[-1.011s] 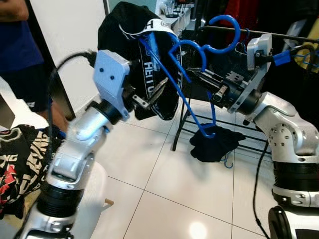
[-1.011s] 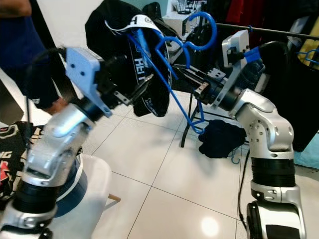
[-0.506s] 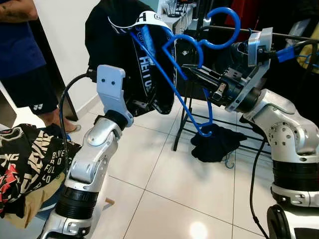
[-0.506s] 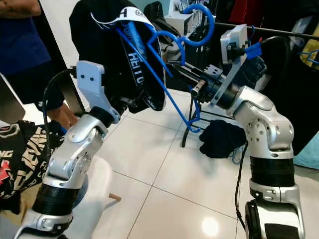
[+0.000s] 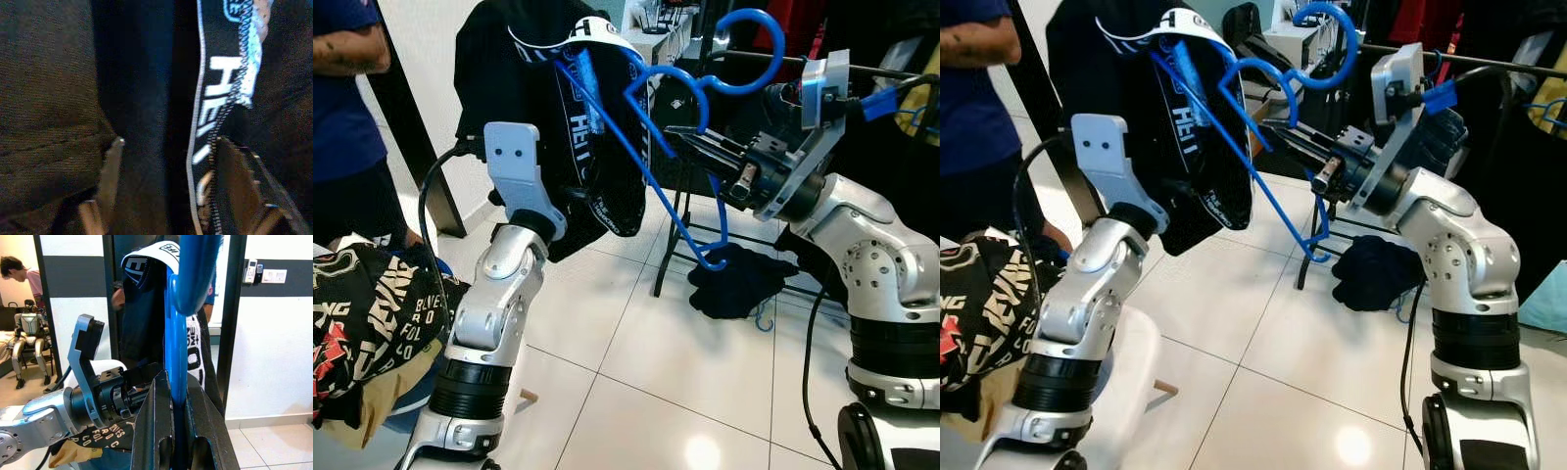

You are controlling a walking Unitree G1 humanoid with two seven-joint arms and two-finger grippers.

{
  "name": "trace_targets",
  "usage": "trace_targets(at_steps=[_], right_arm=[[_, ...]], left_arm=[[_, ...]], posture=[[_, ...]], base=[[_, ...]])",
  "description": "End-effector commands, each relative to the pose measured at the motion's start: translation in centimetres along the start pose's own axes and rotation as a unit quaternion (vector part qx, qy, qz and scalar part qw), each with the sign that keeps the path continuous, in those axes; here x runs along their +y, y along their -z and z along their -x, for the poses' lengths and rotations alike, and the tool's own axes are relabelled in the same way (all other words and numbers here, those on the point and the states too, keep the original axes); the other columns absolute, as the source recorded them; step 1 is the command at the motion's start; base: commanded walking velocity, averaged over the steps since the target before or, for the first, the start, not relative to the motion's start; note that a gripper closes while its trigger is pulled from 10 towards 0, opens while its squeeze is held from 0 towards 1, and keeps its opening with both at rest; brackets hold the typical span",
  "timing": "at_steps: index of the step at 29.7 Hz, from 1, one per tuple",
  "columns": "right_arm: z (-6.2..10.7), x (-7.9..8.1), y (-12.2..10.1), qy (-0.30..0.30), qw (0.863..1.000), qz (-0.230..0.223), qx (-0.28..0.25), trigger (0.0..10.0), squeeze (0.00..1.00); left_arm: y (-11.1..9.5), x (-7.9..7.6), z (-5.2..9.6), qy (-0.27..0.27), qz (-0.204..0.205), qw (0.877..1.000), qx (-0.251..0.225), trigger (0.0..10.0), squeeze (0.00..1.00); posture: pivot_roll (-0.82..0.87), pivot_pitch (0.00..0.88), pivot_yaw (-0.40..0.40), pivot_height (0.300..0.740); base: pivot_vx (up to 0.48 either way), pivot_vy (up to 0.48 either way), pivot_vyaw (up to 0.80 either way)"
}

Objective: Hang hanger

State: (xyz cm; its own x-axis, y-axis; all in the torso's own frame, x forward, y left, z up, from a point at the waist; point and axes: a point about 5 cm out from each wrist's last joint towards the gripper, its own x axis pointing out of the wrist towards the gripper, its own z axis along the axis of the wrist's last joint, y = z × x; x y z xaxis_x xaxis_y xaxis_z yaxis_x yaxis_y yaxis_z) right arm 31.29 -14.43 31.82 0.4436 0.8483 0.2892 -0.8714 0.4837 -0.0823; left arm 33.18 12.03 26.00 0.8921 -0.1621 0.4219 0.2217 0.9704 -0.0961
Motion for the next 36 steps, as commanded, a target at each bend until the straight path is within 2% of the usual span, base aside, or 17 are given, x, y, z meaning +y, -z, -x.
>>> trace_targets(at_steps=[1,9,17,18,19,20,21,23,25,27,28,29,33,36], right_arm=[[0.0,0.4,-0.4,-0.008,1.000,0.006,-0.005,10.0,0.00],[0.0,0.3,-0.5,0.000,1.000,0.007,-0.006,10.0,0.00],[0.1,-0.1,-0.4,0.016,1.000,0.009,-0.002,10.0,0.00],[0.2,-0.5,-0.4,0.031,0.999,0.009,0.000,10.0,0.00],[0.2,-0.5,-0.4,0.031,0.999,0.009,0.000,10.0,0.00],[0.4,-0.9,-0.4,0.046,0.999,0.011,0.000,10.0,0.00],[0.4,-0.9,-0.4,0.046,0.999,0.011,0.000,10.0,0.00],[0.9,-1.7,-0.6,0.073,0.997,0.012,-0.004,10.0,0.00],[0.9,-1.7,-0.6,0.073,0.997,0.012,-0.004,10.0,0.00],[1.5,-2.4,-0.9,0.090,0.996,0.015,-0.006,10.0,0.00],[1.5,-2.4,-0.9,0.090,0.996,0.015,-0.006,10.0,0.00],[1.9,-2.6,-0.9,0.096,0.995,0.016,-0.003,10.0,0.00],[2.1,-2.7,-0.9,0.100,0.995,0.017,-0.001,10.0,0.00],[2.9,-3.1,-0.2,0.114,0.993,0.019,0.024,10.0,0.00]], left_arm=[[-0.1,0.0,-0.2,0.001,0.006,1.000,-0.007,0.0,0.00],[-0.3,0.0,-0.3,0.004,0.002,1.000,-0.011,0.0,0.00],[-0.9,0.9,-0.6,-0.010,-0.019,1.000,-0.022,0.0,0.00],[-1.4,1.8,-0.7,-0.023,-0.033,0.999,-0.030,0.0,0.00],[-1.4,1.8,-0.7,-0.023,-0.033,0.999,-0.030,0.0,0.00],[-2.0,3.0,-0.8,-0.039,-0.050,0.997,-0.036,0.0,0.00],[-2.0,3.0,-0.8,-0.039,-0.050,0.997,-0.036,0.0,0.00],[-3.4,5.9,-0.8,-0.079,-0.085,0.992,-0.048,0.0,0.00],[-3.4,5.9,-0.8,-0.079,-0.085,0.992,-0.048,0.0,0.00],[-4.7,8.6,-0.6,-0.114,-0.115,0.985,-0.058,0.0,0.00],[-4.7,8.6,-0.6,-0.114,-0.115,0.985,-0.058,0.0,0.00],[-5.4,9.5,-0.5,-0.127,-0.125,0.982,-0.065,0.0,0.00],[-5.7,10.0,-0.4,-0.134,-0.130,0.980,-0.069,0.0,0.00],[-6.6,10.4,-0.4,-0.141,-0.134,0.977,-0.082,0.0,0.00]], posture=[[-0.12,0.000,0.014,0.740],[-0.12,0.000,0.015,0.740],[-0.11,0.000,0.013,0.740],[-0.11,0.000,0.012,0.740],[-0.11,0.000,0.012,0.740],[-0.11,0.000,0.012,0.740],[-0.11,0.000,0.012,0.740],[-0.10,0.000,0.010,0.740],[-0.10,0.000,0.010,0.740],[-0.10,0.000,0.009,0.740],[-0.10,0.000,0.009,0.740],[-0.10,0.000,0.008,0.740],[-0.10,0.000,0.008,0.740],[-0.10,0.000,0.006,0.740]], base=[[0.000,0.000,0.00],[0.000,0.000,0.00],[0.000,0.000,0.00],[0.000,0.000,0.00],[0.000,0.000,0.00],[0.000,0.000,0.00],[0.000,0.000,0.00],[0.000,0.000,0.00],[0.000,0.000,0.00],[0.000,0.000,0.00],[0.000,0.000,0.00],[0.000,0.000,0.00],[0.000,0.000,0.00],[0.000,0.000,0.00]])
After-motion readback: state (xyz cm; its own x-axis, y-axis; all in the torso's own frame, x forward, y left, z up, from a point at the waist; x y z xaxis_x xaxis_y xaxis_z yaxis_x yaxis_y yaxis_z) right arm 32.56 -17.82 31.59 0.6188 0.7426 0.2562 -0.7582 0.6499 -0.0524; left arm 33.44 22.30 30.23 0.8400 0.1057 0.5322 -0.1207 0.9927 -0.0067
